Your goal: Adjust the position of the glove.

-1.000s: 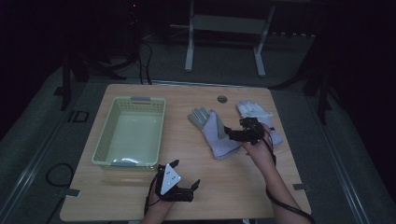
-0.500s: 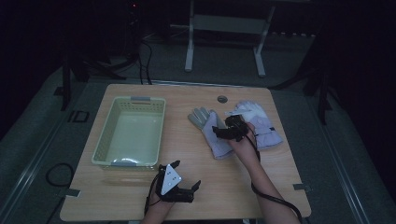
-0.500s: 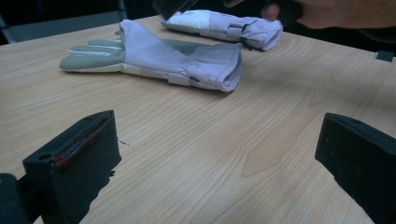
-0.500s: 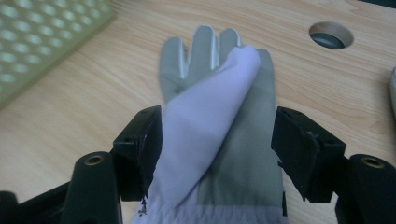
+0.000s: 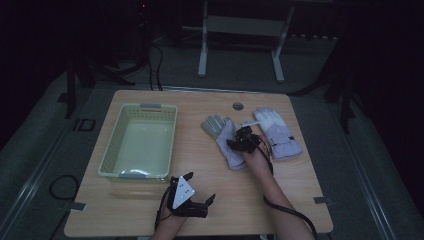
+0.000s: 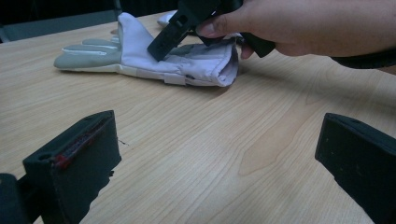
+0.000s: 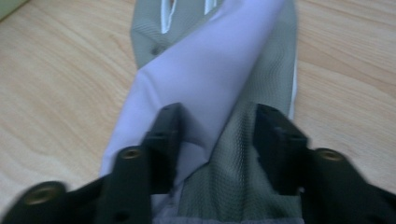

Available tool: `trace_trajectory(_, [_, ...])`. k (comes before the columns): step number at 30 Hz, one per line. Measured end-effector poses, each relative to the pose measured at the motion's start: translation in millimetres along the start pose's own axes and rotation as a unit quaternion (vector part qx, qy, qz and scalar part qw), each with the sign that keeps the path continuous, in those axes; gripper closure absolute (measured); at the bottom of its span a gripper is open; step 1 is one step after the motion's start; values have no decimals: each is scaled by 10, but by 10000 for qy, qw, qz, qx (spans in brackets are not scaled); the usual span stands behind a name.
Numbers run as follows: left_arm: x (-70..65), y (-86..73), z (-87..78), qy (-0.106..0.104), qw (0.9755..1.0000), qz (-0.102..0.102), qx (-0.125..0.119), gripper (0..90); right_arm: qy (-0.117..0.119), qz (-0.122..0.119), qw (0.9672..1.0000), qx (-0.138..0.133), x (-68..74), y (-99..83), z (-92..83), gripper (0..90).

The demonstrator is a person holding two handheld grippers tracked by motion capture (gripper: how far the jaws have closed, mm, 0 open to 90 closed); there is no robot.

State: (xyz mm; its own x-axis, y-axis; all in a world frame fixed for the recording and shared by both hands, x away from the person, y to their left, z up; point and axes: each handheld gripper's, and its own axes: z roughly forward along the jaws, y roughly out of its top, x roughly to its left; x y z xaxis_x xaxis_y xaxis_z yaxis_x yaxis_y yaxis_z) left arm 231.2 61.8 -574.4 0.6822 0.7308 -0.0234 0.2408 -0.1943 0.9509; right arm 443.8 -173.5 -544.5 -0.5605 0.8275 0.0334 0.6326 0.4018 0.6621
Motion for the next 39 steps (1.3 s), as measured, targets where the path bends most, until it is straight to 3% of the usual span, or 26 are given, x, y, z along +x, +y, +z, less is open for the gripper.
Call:
trace_trajectory(1, [-2,1,3,-3,10000,20,13,0,59,56,10000,31,-4,3,-5,643])
trace_trajectory(2, [-3,1,3,3,10000,22,16,0,-31,50,10000,66,10,20,-22,774])
trace_trajectory(5, [-4,1,3,8,10000,20,13,0,-129,217,9997,78,19,37,-51,867])
trace_trajectory(7, [0,1,2,3,10000,2,11,0,-34,391,9992,-24,25,51,-107,879])
trace_trajectory(12, [3,1,1,-4,10000,-7,6,0,-172,513,9983,-196,84,74,-280,886])
trace_trajectory(14, [-3,0,1,8,10000,16,2,0,-144,720,9967,-356,139,94,-460,888])
trace_trajectory(21, [-2,1,1,39,10000,19,17,0,-75,896,9939,-630,294,99,-761,887])
trace_trajectory(25, [8,1,0,31,10000,-50,16,0,-48,1035,9906,-889,391,68,-971,887])
trace_trajectory(27, [8,0,-1,14,10000,-37,9,0,-127,943,9911,-926,464,34,-1020,886])
trace_trajectory(33, [-1,-1,-2,14,10000,-10,6,0,-91,1094,9887,-1025,566,-168,-1021,887])
trace_trajectory(36, [4,0,-2,5,10000,-31,8,0,-64,1237,9881,-908,568,-277,-920,887])
trace_trajectory(39, [14,0,-1,1,10000,-62,15,0,-276,1246,9894,-688,571,-364,-751,886])
